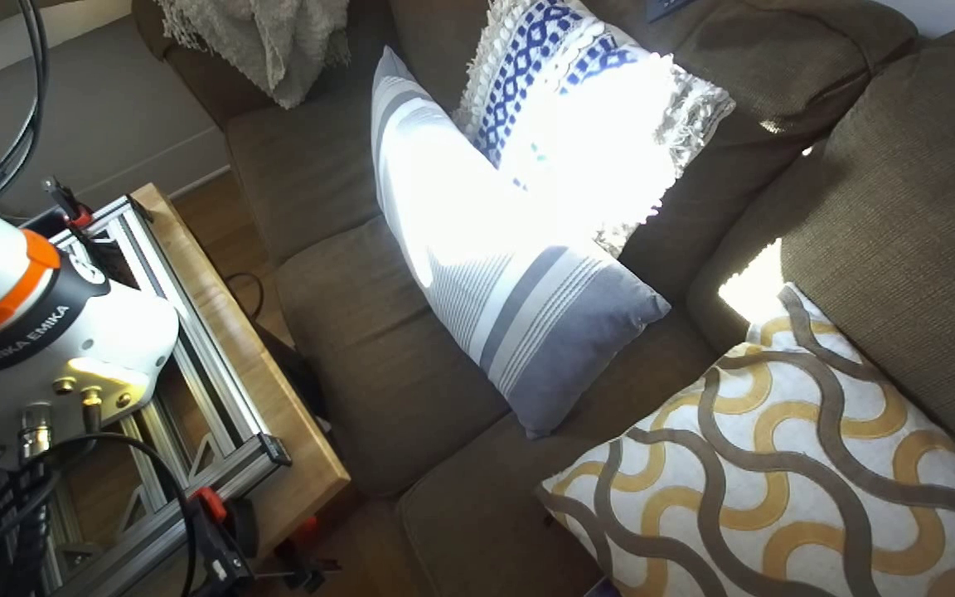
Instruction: Pick up the remote on top of the blue and white pillow and put it on top of the sofa back support top
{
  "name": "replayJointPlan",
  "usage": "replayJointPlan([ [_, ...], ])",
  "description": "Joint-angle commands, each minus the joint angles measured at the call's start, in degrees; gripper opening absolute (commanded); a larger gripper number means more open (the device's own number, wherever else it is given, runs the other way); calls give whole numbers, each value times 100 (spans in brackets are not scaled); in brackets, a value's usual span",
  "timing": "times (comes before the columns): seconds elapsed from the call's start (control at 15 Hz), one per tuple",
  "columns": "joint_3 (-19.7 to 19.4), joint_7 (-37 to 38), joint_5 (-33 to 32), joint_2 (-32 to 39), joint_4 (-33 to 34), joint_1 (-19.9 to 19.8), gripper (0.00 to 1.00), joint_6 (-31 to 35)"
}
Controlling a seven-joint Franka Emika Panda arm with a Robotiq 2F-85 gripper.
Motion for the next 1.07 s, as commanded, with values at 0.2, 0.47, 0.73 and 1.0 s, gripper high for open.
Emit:
replayJointPlan([
  [0.2,177,660,386,381,217,36,26,533],
  [0.47,610,880,925,733,356,22,26,797],
  [0.73,947,744,1308,1125,573,37,26,1575],
  [1.0,1202,855,1603,1458,739,52,26,2336],
])
